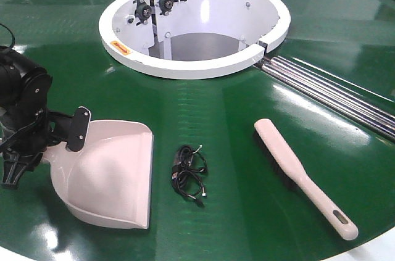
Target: Clean and inspect green conveyor with broom and dustpan
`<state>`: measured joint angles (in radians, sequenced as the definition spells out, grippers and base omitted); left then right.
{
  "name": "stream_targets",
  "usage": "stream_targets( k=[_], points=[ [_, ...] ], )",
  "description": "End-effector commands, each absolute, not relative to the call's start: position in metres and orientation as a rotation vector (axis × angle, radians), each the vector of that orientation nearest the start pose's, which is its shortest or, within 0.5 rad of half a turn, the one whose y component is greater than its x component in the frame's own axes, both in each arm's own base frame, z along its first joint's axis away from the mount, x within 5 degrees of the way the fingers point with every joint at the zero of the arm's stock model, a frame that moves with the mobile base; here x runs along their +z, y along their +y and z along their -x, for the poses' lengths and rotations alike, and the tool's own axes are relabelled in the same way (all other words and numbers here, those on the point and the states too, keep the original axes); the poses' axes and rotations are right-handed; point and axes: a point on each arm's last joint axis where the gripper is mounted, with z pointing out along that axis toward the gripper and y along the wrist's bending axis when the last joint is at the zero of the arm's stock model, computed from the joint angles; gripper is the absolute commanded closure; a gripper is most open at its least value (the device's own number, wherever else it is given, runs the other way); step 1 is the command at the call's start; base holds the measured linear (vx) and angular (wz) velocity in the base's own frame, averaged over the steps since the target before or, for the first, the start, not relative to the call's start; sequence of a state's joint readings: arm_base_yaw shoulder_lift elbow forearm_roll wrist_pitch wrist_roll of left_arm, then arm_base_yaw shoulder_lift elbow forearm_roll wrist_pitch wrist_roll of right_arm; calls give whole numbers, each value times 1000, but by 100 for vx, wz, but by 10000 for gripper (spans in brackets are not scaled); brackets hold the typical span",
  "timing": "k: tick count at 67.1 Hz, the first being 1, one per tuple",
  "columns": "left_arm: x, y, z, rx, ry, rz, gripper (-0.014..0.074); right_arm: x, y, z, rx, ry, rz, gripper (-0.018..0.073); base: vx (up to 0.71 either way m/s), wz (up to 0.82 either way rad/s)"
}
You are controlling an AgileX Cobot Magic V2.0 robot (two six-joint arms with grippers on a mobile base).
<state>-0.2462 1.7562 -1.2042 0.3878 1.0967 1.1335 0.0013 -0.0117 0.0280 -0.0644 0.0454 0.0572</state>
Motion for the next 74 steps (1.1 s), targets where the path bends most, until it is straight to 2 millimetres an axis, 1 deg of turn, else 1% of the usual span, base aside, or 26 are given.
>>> stream_targets(
  k=[1,21,31,36,42,62,74],
  points=[
    [233,-55,-324,562,2252,-2267,604,206,0,-56,-21,1467,11,568,0,0],
    [234,-55,-326,588,2229,-2251,604,207,0,-56,-21,1466,11,568,0,0],
    [224,-58,-329,611,2297,-2223,604,207,0,-56,-21,1466,11,568,0,0],
    [219,-61,-329,624,2299,-2272,604,207,0,-56,-21,1466,11,568,0,0],
    [217,-62,-329,617,2301,-2283,604,207,0,-56,-21,1466,11,568,0,0],
    [217,-61,-326,600,2333,-2292,604,207,0,-56,-21,1466,11,568,0,0],
    [218,-59,-322,586,2382,-2315,604,207,0,-56,-21,1466,11,568,0,0]
  ],
)
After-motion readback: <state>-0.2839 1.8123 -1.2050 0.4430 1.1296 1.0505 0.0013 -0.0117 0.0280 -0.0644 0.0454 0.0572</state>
